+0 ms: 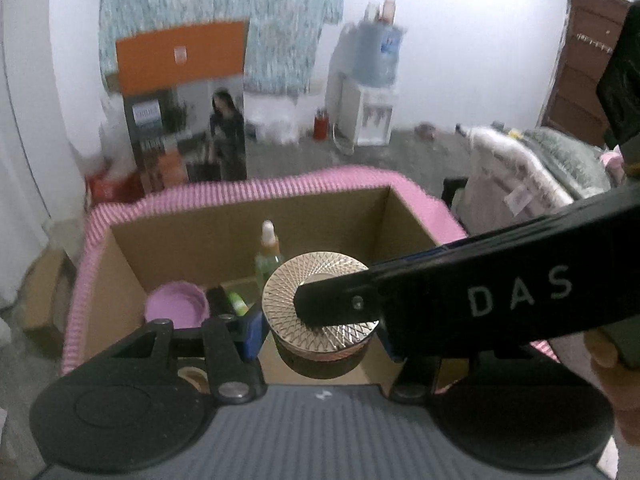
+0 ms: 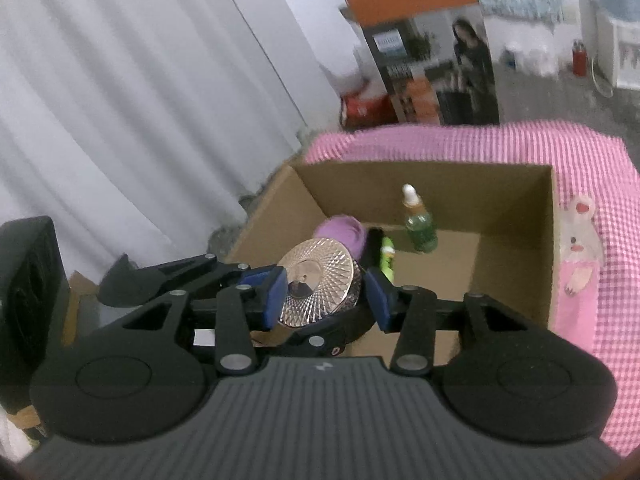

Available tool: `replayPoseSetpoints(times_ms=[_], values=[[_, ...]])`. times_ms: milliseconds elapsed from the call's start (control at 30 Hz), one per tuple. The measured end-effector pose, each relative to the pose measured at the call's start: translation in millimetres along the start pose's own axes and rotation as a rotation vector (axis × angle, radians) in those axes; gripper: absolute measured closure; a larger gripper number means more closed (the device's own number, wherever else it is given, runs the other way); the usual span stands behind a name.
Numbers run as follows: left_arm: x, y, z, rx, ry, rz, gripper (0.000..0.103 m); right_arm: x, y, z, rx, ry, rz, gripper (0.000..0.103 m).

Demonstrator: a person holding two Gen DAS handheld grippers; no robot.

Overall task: Organize rigid objects
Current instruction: 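Lower the gold-lidded jar into the box and open the right gripper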

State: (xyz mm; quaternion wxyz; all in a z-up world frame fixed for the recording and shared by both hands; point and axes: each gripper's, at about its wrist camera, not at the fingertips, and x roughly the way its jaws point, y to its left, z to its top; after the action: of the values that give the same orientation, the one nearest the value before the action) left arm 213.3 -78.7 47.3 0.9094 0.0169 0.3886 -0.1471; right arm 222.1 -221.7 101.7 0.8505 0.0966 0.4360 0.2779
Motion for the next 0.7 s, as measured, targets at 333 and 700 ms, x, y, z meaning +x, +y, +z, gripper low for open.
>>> replayPoseSetpoints(times_ms=[333, 700], values=[[74, 23, -5, -0.088, 0.208, -0.025, 0.046, 70, -47, 10, 0.051, 0.218, -0.011, 0.058], [99, 21, -10, -0.151, 0.311, -0.036, 0.045, 103, -65, 16, 0.03, 0.328, -0.013, 0.058]])
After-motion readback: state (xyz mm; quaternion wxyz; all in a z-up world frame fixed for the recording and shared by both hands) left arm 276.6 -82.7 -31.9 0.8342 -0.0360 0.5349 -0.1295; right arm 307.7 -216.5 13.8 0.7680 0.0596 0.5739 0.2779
